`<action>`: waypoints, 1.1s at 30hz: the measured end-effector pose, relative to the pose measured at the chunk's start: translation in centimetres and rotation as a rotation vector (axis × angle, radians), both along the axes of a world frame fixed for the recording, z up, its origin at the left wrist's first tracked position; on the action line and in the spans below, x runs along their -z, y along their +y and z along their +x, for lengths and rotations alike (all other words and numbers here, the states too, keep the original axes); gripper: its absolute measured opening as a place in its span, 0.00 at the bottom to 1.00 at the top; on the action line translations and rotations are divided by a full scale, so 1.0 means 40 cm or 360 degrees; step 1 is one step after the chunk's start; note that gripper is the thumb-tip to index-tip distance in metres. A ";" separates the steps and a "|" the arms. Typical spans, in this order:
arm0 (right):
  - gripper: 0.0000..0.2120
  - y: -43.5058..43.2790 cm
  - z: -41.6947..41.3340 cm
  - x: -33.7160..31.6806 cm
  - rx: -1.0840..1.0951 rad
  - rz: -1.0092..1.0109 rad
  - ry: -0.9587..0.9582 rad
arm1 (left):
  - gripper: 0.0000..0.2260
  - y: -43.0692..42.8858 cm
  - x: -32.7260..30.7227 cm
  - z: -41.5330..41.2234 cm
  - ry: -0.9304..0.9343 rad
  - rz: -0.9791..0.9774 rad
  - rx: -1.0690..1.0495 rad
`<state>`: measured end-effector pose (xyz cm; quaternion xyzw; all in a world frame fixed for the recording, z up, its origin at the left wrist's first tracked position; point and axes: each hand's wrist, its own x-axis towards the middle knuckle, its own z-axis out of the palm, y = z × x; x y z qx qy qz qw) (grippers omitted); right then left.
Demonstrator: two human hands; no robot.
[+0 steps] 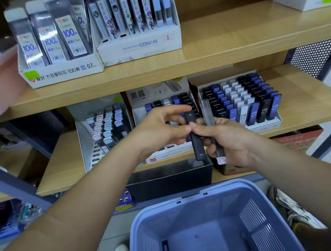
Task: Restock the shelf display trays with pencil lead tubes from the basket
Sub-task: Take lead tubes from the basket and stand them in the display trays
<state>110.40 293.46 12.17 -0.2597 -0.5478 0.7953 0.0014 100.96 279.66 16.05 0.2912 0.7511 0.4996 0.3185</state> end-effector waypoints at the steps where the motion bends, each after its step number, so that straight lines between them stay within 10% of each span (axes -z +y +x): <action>1: 0.06 -0.003 0.003 -0.005 -0.0046 0.0023 0.0017 | 0.18 -0.008 -0.003 -0.007 -0.0097 0.0070 -0.0044; 10: 0.09 -0.029 -0.004 -0.010 -0.0338 0.0523 -0.0019 | 0.11 -0.060 0.000 -0.035 -0.0122 0.0036 -0.0082; 23: 0.10 -0.044 -0.022 0.009 -0.0428 0.0401 -0.0141 | 0.11 -0.143 -0.010 -0.093 -0.0162 0.0041 -0.0189; 33: 0.09 -0.043 -0.035 0.008 -0.0219 0.0360 -0.0247 | 0.07 -0.118 0.001 -0.137 0.0842 -0.0039 -0.0743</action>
